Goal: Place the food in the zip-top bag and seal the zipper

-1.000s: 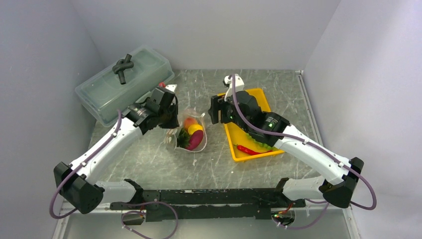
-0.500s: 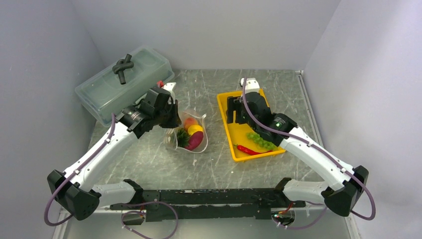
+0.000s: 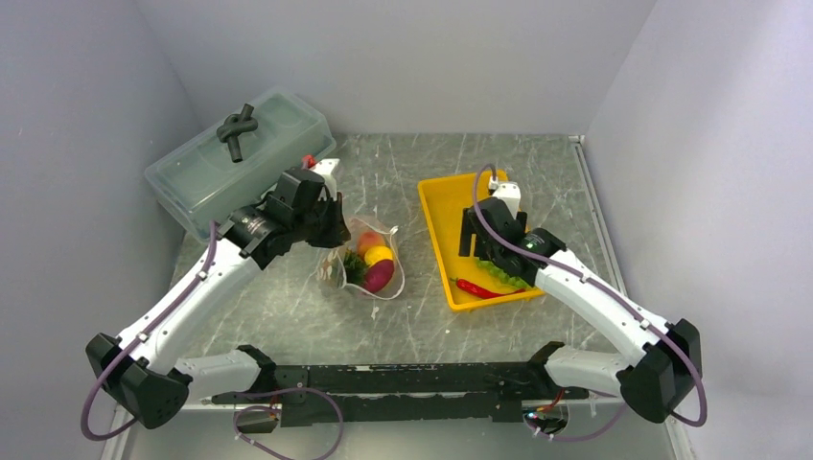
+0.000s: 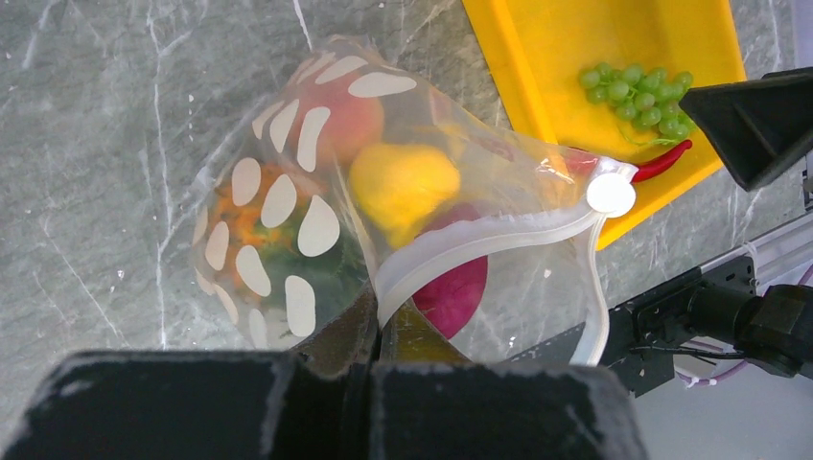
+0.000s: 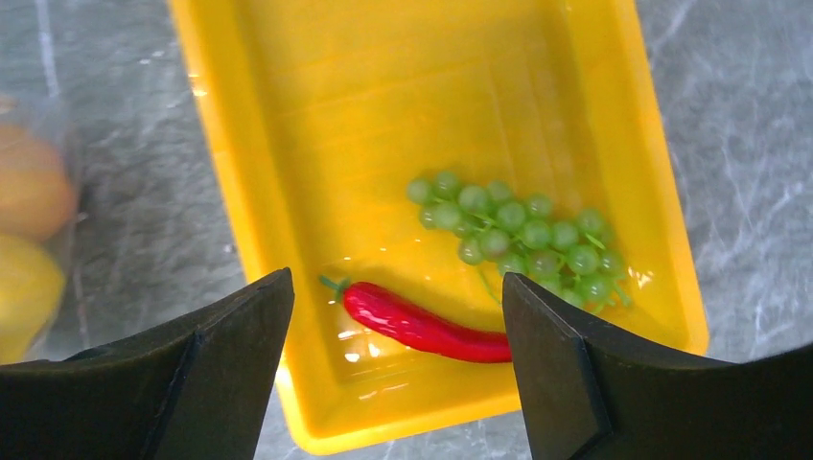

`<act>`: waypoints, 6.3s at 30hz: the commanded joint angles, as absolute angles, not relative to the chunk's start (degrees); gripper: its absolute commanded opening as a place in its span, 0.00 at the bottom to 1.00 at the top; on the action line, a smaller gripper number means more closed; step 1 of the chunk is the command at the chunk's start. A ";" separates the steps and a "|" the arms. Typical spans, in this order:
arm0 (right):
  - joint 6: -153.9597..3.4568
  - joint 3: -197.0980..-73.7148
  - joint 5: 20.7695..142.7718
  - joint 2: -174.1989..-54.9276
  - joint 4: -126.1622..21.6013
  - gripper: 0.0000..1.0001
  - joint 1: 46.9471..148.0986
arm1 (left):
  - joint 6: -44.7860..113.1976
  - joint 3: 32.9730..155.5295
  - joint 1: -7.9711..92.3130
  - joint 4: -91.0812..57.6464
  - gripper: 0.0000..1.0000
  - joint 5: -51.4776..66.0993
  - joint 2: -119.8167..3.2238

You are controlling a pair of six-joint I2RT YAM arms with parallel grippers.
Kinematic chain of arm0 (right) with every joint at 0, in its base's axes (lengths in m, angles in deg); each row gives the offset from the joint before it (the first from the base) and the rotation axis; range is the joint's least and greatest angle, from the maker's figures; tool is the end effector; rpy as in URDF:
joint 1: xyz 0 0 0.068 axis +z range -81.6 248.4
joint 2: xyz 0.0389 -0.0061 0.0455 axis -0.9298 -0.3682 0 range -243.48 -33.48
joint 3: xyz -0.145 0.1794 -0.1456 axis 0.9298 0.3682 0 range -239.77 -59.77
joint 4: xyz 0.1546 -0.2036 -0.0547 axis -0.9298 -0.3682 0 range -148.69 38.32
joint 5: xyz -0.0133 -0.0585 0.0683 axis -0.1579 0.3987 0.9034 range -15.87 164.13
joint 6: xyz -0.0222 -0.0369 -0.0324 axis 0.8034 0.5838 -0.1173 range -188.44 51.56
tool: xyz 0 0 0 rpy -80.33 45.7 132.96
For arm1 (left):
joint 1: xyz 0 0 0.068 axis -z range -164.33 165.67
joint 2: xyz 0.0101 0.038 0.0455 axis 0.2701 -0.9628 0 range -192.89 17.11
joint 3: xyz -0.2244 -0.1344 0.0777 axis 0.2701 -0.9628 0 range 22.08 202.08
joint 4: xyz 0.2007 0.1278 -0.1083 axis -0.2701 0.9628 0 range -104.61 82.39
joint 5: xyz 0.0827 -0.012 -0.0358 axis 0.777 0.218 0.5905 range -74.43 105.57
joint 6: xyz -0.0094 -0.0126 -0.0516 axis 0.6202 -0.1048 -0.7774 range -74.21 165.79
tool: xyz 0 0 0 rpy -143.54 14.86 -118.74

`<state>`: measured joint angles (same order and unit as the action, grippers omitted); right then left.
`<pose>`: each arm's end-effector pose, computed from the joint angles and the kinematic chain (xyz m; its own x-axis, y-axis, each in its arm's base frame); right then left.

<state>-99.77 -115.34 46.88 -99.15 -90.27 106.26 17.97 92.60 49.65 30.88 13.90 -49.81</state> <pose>0.1937 0.1300 0.2908 -0.6661 0.0678 -0.7428 0.0462 0.9977 0.0496 0.1974 -0.1343 0.3585 -0.7589 -0.0510 -0.6492 0.2516 0.8965 -0.3646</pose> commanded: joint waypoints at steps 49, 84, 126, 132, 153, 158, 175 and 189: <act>-135.42 -106.29 43.51 -109.00 -93.99 1.00 92.75 | 21.65 93.47 49.51 28.65 0.00 12.67 -46.37; -119.76 -116.64 43.71 -128.84 -73.17 0.84 87.66 | 21.88 92.55 49.40 30.04 0.00 14.52 -45.38; -88.30 -114.08 61.10 -123.28 -64.37 0.90 87.82 | 21.52 92.93 49.42 31.44 0.00 13.76 -44.56; -88.18 -113.07 60.21 -125.32 -64.16 0.90 87.73 | 21.35 92.47 49.42 31.55 0.00 13.90 -43.98; -89.05 -111.92 63.15 -129.93 -62.44 0.77 86.58 | 20.56 92.83 49.36 30.95 0.00 12.35 -44.43; -88.63 -111.62 64.07 -129.18 -63.16 0.62 86.59 | 20.56 92.87 49.41 30.90 0.00 12.33 -44.33; -88.19 -110.50 64.43 -119.13 -68.53 0.00 89.08 | 20.12 92.52 49.37 30.17 0.00 12.12 -44.41; -87.83 -114.59 58.40 -103.34 -77.70 0.00 95.00 | 18.85 92.22 49.39 29.55 0.00 13.67 -45.32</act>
<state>-88.10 -110.51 62.10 -108.03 -74.80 93.30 20.14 91.82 49.60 33.02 13.46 -45.37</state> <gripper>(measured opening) 0.030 0.011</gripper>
